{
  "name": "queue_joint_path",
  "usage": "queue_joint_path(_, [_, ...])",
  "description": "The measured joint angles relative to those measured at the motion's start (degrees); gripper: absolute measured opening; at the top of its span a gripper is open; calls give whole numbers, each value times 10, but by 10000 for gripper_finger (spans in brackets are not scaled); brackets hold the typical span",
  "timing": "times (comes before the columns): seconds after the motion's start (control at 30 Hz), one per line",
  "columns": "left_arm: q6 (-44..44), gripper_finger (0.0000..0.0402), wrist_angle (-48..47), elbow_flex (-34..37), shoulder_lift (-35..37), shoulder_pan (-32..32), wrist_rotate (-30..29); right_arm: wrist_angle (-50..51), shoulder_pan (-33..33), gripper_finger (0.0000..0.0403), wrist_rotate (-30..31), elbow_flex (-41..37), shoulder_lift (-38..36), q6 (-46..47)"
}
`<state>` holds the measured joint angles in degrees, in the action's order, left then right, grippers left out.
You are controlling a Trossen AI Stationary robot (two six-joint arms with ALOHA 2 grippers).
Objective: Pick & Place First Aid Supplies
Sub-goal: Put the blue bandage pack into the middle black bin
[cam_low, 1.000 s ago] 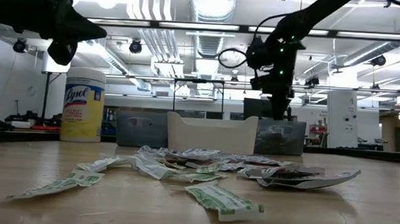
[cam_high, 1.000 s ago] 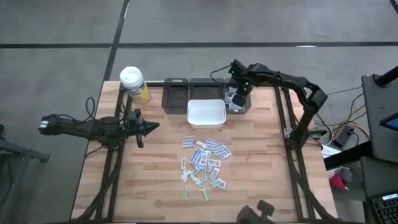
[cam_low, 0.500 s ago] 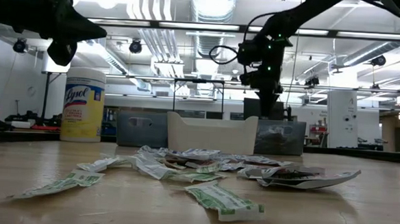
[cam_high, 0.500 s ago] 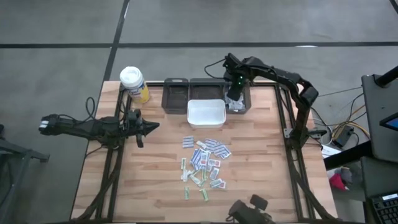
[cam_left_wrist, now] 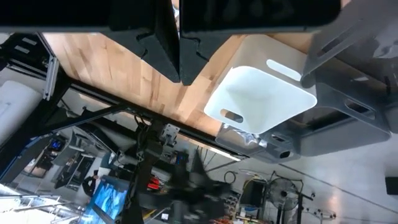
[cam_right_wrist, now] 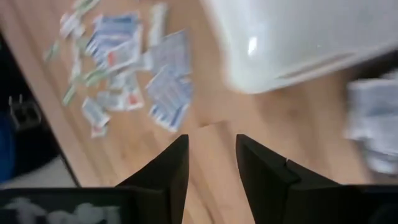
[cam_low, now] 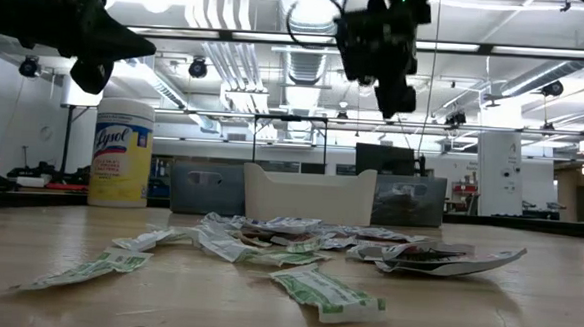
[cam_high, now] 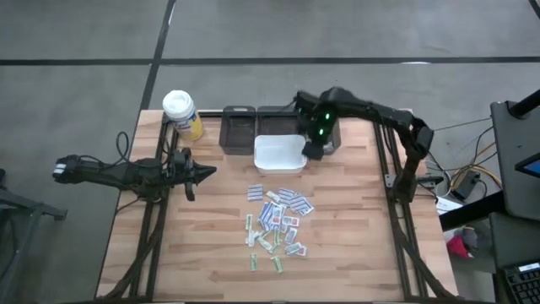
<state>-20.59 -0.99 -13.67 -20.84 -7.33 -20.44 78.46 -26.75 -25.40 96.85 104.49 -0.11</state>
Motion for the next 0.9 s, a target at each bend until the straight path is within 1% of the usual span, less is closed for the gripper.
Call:
queue_joint_path(0.13, [8,0,-1,0,0,0,5,-14,83,118,0,-5,-6,15])
queue_joint_path(0.23, [12,0,-1,0,0,0,18,-44,142,111,9,-6,-6,42])
queue_joint_path(0.3, [13,0,-2,0,0,0,25,-62,177,106,38,-7,-6,63])
queue_joint_path(0.47, [15,0,-3,0,0,0,46,-73,245,97,149,-13,-6,134])
queue_joint_path(0.53, [15,0,-3,0,0,0,55,-75,263,96,172,-22,-6,167])
queue_joint_path(0.67, [15,0,-3,0,0,0,65,-116,283,100,178,-56,-7,221])
queue_joint_path(0.8, [28,0,-3,0,0,0,71,-191,290,114,181,-95,-7,220])
queue_joint_path(0.9, [29,0,-3,0,0,0,76,-230,290,126,181,-122,-7,191])
